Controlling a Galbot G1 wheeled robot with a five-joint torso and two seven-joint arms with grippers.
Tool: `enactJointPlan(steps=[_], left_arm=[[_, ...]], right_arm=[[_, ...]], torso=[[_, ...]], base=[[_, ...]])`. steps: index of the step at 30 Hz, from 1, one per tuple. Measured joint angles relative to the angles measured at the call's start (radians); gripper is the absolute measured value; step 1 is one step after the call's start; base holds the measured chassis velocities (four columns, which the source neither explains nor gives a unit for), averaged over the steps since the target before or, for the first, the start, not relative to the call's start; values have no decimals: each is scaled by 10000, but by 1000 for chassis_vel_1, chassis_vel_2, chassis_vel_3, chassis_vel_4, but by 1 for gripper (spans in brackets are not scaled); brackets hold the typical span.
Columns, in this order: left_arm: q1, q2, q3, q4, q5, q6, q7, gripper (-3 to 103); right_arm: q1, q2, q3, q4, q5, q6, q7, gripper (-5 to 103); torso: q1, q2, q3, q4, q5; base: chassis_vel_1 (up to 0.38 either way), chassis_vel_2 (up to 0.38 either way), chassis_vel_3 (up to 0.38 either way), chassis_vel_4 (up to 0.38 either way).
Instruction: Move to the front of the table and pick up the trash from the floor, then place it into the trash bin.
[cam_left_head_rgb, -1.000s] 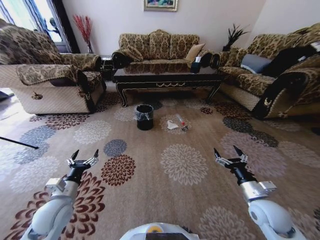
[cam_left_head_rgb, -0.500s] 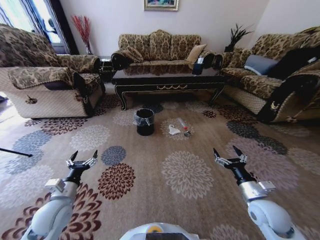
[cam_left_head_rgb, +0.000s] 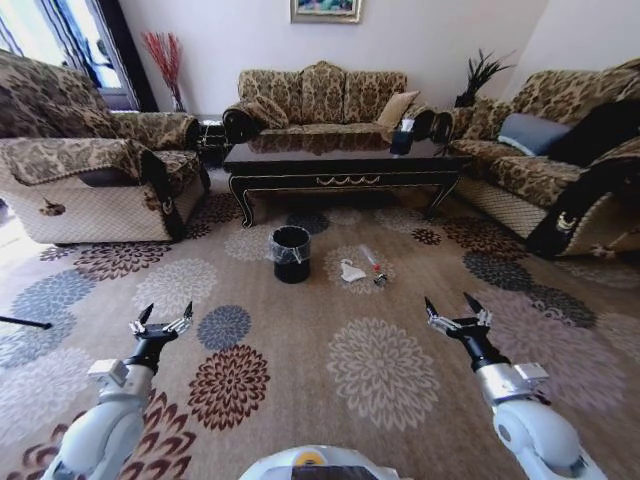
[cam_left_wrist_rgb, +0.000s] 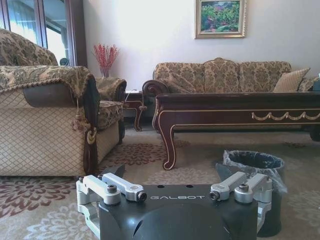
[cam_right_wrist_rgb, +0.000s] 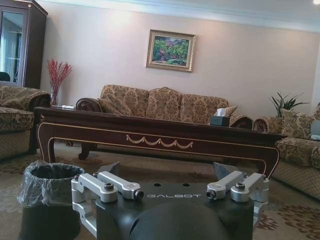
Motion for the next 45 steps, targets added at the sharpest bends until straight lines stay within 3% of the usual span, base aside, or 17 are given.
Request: enactJointPlan(steps=[45], left_arm=[[124, -116, -2, 41, -87, -95, -34, 100]], right_arm=[[-37, 96, -209, 43, -132, -71, 31, 100]], torso=[[0, 3, 4, -1, -1]], base=[[-153, 157, 150, -162]])
